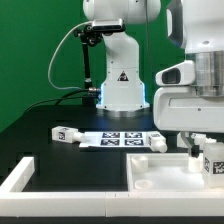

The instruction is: Assemble one leg

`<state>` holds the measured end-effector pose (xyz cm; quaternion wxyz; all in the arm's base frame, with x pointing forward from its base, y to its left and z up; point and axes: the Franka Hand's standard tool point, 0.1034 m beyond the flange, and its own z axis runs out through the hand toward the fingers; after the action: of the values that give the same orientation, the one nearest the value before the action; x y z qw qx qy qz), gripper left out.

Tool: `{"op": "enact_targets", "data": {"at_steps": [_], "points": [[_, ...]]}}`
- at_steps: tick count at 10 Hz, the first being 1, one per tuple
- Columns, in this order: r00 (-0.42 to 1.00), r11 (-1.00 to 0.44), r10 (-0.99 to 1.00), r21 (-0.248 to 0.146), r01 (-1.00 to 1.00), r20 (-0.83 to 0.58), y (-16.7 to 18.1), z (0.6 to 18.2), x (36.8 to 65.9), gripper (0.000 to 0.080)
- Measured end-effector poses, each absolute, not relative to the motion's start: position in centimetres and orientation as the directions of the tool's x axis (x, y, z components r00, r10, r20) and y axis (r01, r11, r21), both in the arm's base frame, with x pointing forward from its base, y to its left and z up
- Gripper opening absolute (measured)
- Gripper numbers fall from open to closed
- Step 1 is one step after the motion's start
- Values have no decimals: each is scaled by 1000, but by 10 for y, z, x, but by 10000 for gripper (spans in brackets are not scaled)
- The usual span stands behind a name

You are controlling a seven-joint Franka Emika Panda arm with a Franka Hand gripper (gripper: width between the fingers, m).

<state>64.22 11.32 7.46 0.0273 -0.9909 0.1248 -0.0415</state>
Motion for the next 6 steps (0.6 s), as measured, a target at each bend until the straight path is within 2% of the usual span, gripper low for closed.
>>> {"op": "enact_targets", "data": {"at_steps": [1, 2, 4, 5, 6], "points": [[975, -979, -200, -65, -194, 96, 116, 75, 644, 649], [967, -970, -237, -70, -231, 93, 116, 75, 644, 619], [967, -970, -238, -70, -232, 93, 115, 75, 644, 347], [942, -945, -323, -75, -317, 86, 113, 75, 644, 347], [915, -917, -397, -80, -391, 79, 112, 74, 644, 291]]}}
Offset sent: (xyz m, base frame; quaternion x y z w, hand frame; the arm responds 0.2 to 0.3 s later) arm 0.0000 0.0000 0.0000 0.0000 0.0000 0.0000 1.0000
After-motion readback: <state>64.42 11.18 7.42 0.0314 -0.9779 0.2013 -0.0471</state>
